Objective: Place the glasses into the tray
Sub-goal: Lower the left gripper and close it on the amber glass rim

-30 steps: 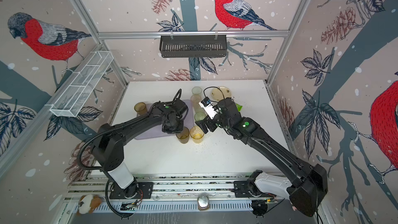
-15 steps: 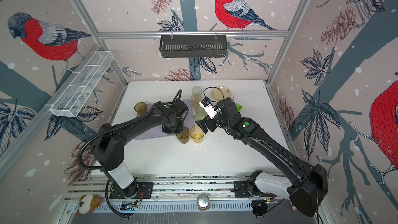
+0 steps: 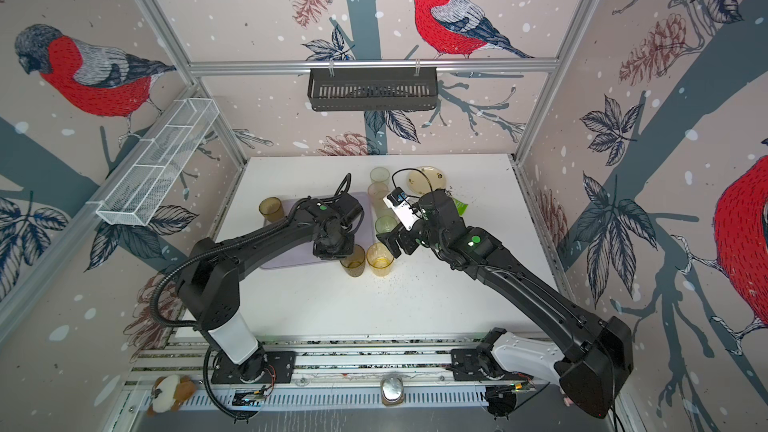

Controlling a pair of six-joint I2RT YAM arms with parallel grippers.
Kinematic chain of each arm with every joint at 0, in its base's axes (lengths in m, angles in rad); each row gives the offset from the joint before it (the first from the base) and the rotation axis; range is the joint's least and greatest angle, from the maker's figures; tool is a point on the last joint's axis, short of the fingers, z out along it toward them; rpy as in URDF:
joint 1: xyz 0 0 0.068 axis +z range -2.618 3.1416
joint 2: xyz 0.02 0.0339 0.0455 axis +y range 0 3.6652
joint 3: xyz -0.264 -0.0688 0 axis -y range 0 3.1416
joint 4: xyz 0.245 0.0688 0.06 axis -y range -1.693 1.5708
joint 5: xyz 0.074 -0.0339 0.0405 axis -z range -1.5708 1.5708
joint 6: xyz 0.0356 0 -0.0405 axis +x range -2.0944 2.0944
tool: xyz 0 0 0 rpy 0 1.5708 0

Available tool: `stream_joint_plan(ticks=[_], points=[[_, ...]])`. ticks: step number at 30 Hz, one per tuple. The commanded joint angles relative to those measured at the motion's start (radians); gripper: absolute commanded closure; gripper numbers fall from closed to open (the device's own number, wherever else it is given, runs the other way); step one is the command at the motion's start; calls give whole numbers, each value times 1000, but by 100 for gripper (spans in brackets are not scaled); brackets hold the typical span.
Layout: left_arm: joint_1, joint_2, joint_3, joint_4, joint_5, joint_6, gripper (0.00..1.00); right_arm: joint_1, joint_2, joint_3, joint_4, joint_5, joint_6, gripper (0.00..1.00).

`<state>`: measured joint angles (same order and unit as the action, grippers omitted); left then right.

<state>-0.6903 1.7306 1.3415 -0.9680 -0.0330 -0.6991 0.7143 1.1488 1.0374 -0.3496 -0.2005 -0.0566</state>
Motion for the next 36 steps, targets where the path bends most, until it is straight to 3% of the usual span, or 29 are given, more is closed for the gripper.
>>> stream_joint_plan(ticks=[1, 36], points=[[-3, -3, -1, -11, -25, -10, 83, 5, 2, 7, 31, 4, -17, 1], [-5, -15, 34, -54, -40, -20, 98, 13, -9, 2, 35, 26, -23, 0]])
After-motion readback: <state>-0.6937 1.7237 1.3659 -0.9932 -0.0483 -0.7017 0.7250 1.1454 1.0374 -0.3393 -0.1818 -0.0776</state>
